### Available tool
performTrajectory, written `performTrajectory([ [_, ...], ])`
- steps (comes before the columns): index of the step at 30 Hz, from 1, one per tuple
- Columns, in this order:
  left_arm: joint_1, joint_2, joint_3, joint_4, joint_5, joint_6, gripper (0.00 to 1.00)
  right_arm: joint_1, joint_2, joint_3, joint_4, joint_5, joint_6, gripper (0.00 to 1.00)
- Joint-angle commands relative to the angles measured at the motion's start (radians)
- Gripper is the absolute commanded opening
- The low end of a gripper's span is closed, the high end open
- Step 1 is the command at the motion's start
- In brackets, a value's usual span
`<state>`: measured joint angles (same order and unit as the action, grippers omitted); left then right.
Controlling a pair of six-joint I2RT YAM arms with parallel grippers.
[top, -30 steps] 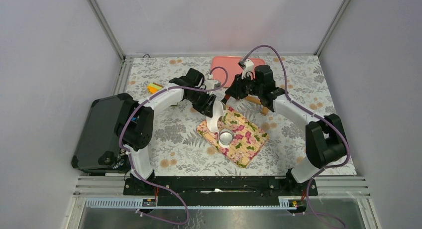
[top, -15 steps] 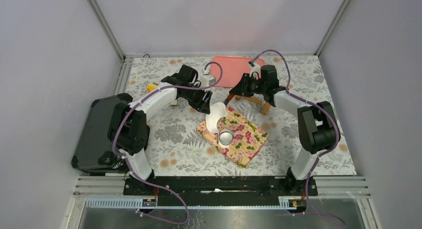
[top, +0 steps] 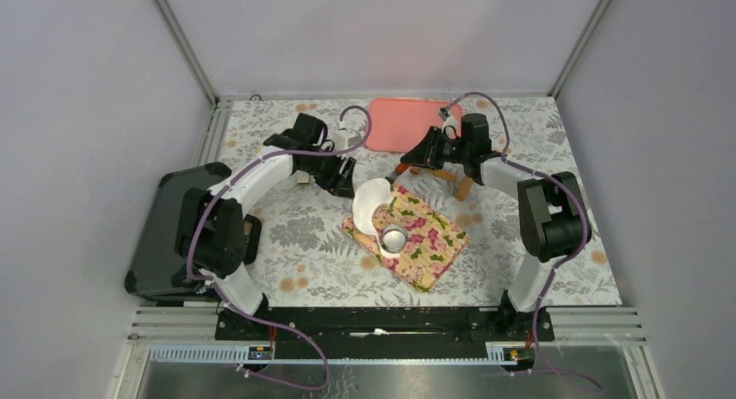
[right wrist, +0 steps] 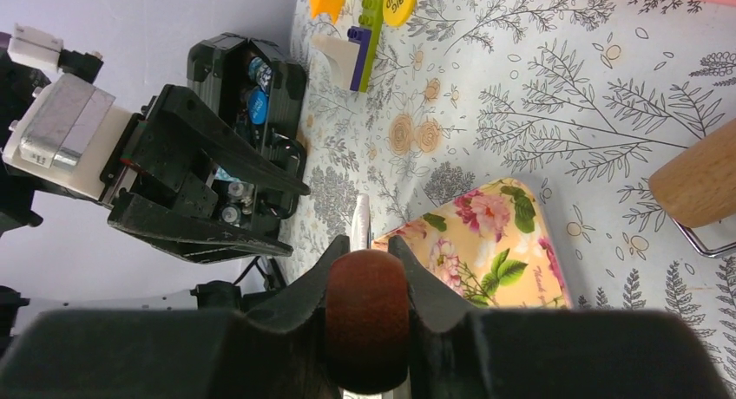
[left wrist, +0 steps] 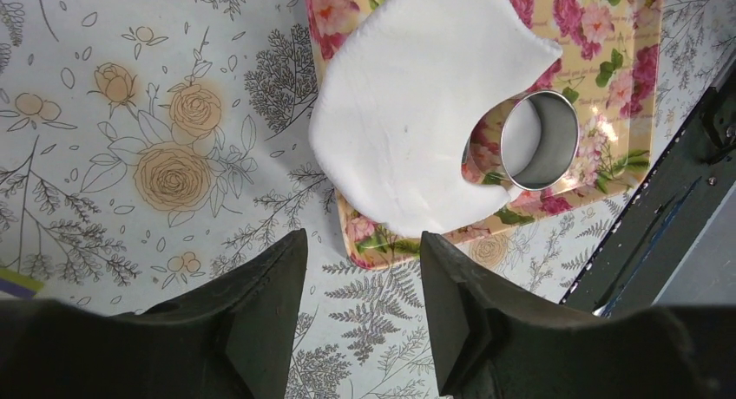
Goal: Roll out the dumpling wrappers from the dough
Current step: Remove the dumpling wrapper from the work surface.
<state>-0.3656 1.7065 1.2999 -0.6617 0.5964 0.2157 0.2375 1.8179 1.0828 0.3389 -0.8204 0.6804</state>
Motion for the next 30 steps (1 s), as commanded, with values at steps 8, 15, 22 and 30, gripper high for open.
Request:
performTrajectory([
  [8,0.079,-0.15,-0.019,-0.026,0.115,0.042,0.57,-0.036,0.047,-0.048,0.19,-0.142,0.207,0.0],
  [15,0.123,-0.201,-0.047,-0.03,0.144,0.056,0.58,-0.036,-0.012,-0.096,0.312,-0.178,0.333,0.0],
  [22,0.15,-0.216,-0.066,-0.024,0.174,0.054,0.58,-0.037,-0.07,-0.072,0.355,-0.173,0.405,0.0],
  [30,0.16,-0.212,-0.07,-0.021,0.19,0.056,0.58,-0.05,-0.093,0.003,0.38,-0.148,0.461,0.0],
])
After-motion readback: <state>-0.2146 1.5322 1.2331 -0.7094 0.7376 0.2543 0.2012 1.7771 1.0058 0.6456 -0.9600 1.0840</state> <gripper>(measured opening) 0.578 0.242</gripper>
